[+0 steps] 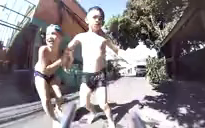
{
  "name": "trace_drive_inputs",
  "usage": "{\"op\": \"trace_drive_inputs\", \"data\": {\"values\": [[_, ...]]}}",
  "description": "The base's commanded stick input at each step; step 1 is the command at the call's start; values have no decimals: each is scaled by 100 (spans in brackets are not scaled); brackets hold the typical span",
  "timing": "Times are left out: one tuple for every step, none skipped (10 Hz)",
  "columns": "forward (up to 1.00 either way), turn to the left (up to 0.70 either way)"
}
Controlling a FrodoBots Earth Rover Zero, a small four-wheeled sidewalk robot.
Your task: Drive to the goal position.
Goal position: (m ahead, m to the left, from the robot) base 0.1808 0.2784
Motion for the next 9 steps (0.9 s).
{"op": "trace_drive_inputs", "data": {"values": [[0, 0], [0, 0], [0, 0], [0, 2], [0, 15], [0, 28], [0, 6], [0, 32], [0, 49]]}}
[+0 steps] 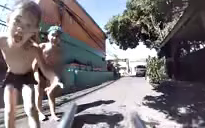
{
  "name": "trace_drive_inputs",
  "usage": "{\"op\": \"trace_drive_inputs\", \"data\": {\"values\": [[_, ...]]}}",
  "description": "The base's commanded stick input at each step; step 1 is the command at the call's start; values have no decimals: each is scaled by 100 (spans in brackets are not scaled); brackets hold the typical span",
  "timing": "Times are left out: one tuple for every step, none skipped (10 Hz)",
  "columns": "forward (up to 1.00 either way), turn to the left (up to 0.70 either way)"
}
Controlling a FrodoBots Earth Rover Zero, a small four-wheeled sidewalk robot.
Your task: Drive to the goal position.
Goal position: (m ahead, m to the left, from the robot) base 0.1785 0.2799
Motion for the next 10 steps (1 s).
{"op": "trace_drive_inputs", "data": {"values": [[0, 50], [0, 37], [0, 17], [0, 0], [0, 0], [0, 0], [0, 0], [0, 0], [0, 0], [0, 0]]}}
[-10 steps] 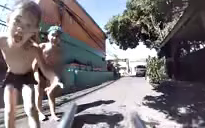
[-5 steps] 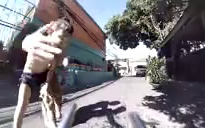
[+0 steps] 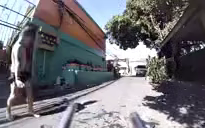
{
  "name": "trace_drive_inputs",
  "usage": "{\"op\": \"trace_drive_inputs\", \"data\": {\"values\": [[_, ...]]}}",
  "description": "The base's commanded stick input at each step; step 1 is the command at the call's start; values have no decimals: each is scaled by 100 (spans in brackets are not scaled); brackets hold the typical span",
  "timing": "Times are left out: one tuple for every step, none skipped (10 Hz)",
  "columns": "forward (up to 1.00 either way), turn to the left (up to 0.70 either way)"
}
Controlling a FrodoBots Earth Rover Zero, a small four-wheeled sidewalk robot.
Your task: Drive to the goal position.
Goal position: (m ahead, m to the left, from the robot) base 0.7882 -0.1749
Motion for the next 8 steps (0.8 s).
{"op": "trace_drive_inputs", "data": {"values": [[0, 0], [0, 0], [0, 2], [0, 6], [0, 23], [0, 44], [0, 35], [0, 26]]}}
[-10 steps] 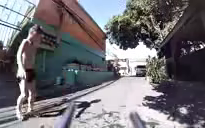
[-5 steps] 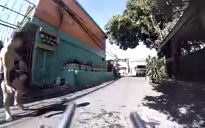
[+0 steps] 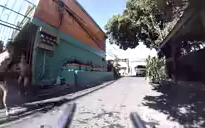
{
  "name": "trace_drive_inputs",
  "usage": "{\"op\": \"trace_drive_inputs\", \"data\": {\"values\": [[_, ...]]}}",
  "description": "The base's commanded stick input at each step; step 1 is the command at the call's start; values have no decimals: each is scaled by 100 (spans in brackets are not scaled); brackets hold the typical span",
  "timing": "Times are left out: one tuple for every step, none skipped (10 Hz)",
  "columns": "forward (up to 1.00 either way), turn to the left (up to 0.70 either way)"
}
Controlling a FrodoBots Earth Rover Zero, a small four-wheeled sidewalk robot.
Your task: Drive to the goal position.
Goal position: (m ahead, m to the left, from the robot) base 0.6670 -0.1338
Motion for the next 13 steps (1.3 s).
{"op": "trace_drive_inputs", "data": {"values": [[0, 16], [0, 7], [0, -92], [0, -55], [0, -92], [0, -94], [0, -86], [0, -78], [0, -69], [0, -61], [0, -52], [0, -43], [0, -34]]}}
